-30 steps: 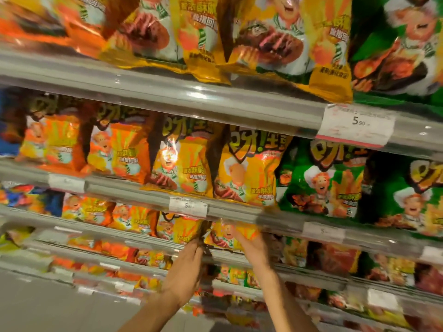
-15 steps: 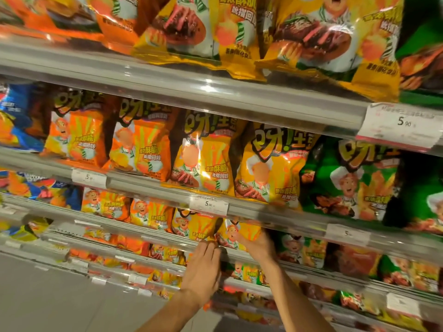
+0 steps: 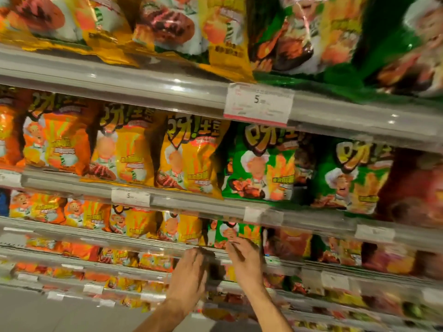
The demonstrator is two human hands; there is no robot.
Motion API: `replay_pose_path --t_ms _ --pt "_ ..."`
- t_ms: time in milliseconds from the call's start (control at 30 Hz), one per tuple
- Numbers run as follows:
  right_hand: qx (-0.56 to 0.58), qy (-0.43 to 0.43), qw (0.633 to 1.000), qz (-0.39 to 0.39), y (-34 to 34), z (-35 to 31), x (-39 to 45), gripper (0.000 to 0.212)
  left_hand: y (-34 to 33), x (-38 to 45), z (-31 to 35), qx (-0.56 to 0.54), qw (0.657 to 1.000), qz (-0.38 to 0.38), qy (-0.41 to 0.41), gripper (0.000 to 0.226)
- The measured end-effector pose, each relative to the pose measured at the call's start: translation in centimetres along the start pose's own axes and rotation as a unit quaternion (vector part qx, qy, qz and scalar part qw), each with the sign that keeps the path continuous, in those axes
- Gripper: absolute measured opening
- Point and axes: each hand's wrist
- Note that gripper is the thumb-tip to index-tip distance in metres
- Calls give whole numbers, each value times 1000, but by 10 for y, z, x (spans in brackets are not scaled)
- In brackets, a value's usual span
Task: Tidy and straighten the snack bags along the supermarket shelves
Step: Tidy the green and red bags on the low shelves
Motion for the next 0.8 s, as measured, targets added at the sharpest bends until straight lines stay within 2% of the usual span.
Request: replay_pose_path --t_ms 100,200,267,333,400,467,633,733,800 --pt "-2 -2 998 55 69 17 -6 8 -19 16 67 -81 996 26 -18 30" --pt "-9 6 991 135 148 39 -10 19 -34 36 133 -187 982 2 -3 36" --pt "4 -21 990 137 196 54 -13 6 -42 51 171 -240 970 25 -3 42" --pt "-13 -44 989 141 237 68 -13 29 -42 65 204 -276 960 47 28 55" --pt "-26 -39 984 173 269 74 -10 28 -43 79 225 -317 944 33 84 70" --pt "-63 -27 976 206 290 75 -2 30 -43 90 234 -360 926 21 116 74" --pt "-170 -25 966 192 315 75 17 64 -44 113 233 -416 892 -18 178 50" --pt "-163 -35 971 169 318 80 31 99 -48 123 225 -401 893 -48 199 40" --pt "-119 -43 983 131 322 87 42 105 -54 127 221 -399 892 -60 202 37"
Point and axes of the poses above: each hand's wrist, its own x-axis towards the middle knuckle, its own y-axis out of the back of the hand, z = x × y, and after that the axes turned 6 degrees about -z, right-handed
